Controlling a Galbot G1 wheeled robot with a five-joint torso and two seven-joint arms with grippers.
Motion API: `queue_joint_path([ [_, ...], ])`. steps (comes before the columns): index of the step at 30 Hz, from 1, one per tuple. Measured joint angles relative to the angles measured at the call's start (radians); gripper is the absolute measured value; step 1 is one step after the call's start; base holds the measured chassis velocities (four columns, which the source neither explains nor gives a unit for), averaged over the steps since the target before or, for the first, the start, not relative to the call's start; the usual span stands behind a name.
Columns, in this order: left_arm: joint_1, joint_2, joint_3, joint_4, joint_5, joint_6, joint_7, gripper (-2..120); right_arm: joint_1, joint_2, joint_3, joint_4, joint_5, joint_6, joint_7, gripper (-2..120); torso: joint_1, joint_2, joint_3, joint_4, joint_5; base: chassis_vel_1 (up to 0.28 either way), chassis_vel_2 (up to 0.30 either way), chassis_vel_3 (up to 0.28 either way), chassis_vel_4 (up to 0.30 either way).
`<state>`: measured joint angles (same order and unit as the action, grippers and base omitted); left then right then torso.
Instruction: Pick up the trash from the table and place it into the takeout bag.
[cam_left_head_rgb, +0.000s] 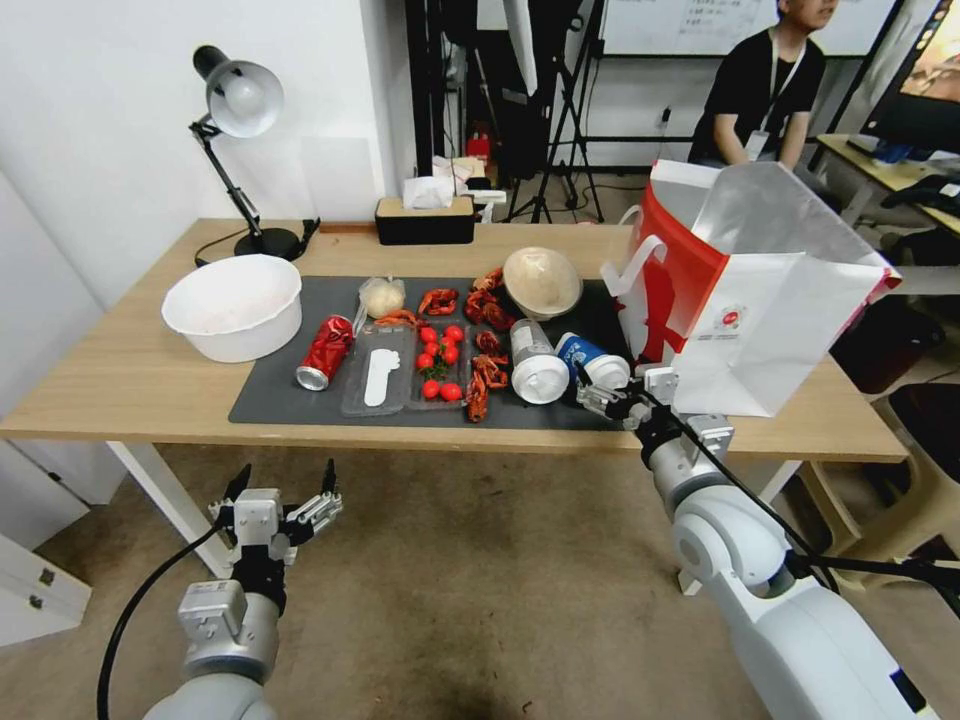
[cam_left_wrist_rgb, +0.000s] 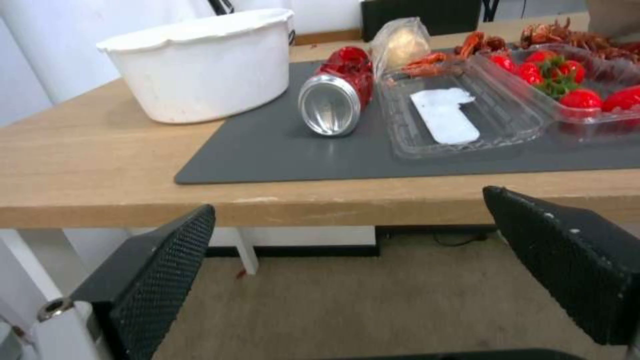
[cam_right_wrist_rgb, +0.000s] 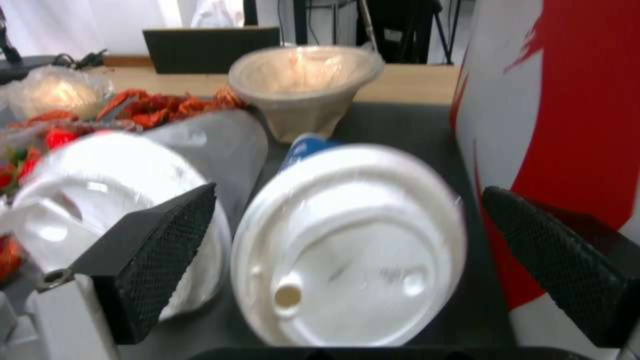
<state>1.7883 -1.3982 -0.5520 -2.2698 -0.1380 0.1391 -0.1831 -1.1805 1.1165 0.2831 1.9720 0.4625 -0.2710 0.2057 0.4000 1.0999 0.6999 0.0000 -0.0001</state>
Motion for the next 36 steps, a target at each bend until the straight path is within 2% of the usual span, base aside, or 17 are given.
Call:
queue_joint_path([
  [20, -0.003, 0.006, 0.002, 0.021, 0.0, -0.026, 0.0, 100, -0.004, 0.024, -0.003, -0.031, -0.003, -0.001, -0.008, 99, 0.0, 0.0, 0.0, 0.0, 0.0, 0.0, 0.0, 0.0, 0.0],
  [21, -0.003, 0.007, 0.004, 0.023, 0.0, -0.029, 0.0, 100, -0.009, 0.027, -0.002, -0.031, -0.003, -0.001, -0.01, 86, 0.0, 0.0, 0.0, 0.0, 0.0, 0.0, 0.0, 0.0, 0.0],
  [26, -0.004, 0.011, 0.005, 0.027, 0.0, -0.031, 0.001, 100, -0.025, 0.03, 0.005, -0.023, -0.003, 0.002, -0.018, 73, 0.0, 0.0, 0.0, 0.0, 0.0, 0.0, 0.0, 0.0, 0.0],
  [30, -0.006, 0.013, 0.007, 0.028, 0.0, -0.032, 0.001, 100, -0.038, 0.031, 0.014, -0.011, -0.003, 0.004, -0.028, 66, 0.0, 0.0, 0.0, 0.0, 0.0001, 0.0, 0.0, 0.0, 0.0],
  [36, -0.007, 0.013, 0.01, 0.03, 0.0, -0.033, 0.002, 100, -0.062, 0.028, 0.034, 0.035, -0.003, 0.02, -0.048, 65, 0.0, 0.0, 0.0, 0.0001, 0.0001, 0.0, 0.0, 0.0, 0.0],
])
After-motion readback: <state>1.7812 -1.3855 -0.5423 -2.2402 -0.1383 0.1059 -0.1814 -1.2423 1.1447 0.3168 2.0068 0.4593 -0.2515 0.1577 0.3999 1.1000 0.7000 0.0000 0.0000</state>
